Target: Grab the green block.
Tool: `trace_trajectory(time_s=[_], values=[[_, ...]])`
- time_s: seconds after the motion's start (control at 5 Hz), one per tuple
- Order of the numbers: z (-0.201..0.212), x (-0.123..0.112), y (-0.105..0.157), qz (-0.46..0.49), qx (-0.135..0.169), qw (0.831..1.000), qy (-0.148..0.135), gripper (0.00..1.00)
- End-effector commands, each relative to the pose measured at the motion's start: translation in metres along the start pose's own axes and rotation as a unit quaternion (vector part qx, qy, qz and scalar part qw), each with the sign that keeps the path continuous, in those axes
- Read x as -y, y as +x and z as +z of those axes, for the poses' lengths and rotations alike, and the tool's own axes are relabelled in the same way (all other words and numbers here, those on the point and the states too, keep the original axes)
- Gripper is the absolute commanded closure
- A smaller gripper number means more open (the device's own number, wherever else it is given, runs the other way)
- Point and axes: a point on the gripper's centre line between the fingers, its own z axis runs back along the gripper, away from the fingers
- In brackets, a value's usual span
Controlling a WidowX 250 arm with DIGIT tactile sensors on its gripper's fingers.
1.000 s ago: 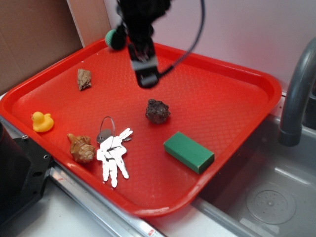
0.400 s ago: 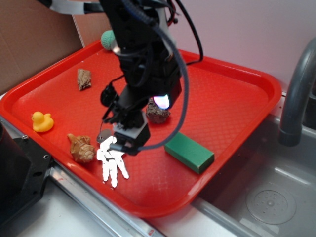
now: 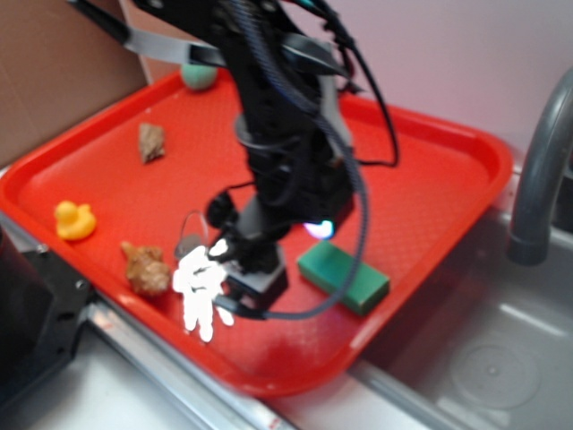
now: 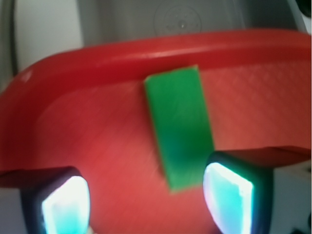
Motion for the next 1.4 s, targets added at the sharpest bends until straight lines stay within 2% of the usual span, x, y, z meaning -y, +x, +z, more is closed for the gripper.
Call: trace_trajectory(time_s=[0.0,0.4,0.6,0.8,1.0,1.2], values=[[0.016,0.008,0.014,0.021,0.011,0.999,0.032,0.00],[0.016,0.008,0.014,0.021,0.011,0.999,0.032,0.00],[-0.017,-0.009,0.016,0.016,-0.021,0.999,0.037,0.00],[-0.028,-0.013,0.013,0.001,-0.023,0.999,0.032,0.00],[-0.031,-0.004,0.011,-0.006,-0.024,0.999,0.036,0.15],[-0.026,-0.003,0.004,0.004,-0.021,0.999,0.028,1.00]])
